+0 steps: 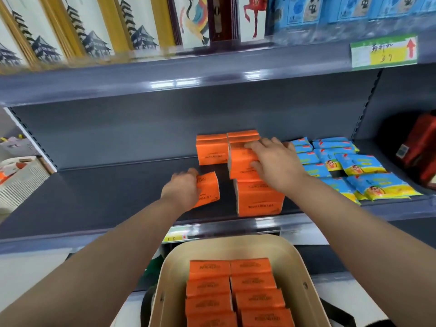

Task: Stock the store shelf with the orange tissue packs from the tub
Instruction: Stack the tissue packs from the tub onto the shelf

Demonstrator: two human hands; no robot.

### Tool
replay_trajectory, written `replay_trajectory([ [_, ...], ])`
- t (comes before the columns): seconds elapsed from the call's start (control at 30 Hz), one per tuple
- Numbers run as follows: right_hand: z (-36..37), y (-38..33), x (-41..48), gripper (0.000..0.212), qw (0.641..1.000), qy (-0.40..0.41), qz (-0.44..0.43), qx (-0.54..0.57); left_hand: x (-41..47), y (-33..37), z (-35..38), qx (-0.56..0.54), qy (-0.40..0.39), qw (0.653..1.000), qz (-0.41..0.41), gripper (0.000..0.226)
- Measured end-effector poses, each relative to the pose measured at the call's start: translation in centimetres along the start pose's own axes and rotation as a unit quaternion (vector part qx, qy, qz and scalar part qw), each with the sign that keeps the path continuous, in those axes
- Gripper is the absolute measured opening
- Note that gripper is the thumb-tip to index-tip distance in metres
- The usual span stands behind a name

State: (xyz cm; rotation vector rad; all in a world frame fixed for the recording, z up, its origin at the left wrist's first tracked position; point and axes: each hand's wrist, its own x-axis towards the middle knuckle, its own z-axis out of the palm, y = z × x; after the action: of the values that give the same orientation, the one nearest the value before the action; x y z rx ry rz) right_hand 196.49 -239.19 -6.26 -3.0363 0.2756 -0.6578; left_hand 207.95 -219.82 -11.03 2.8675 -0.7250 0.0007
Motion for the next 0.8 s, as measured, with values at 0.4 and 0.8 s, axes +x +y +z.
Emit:
replay_trajectory([
  [0.4,3.7,3.6,4.9,0.051,0.999,0.041,0.006,-0.010,10.5,1.2,2.2,0.040,0.054,0.998,0.006,0.045],
  [0.8,4.2,3.9,5.3,0.052,0.998,0.051,-0.007,-0.028,15.1,2.6,3.3,0.031,0.129,0.991,0.020,0.043],
])
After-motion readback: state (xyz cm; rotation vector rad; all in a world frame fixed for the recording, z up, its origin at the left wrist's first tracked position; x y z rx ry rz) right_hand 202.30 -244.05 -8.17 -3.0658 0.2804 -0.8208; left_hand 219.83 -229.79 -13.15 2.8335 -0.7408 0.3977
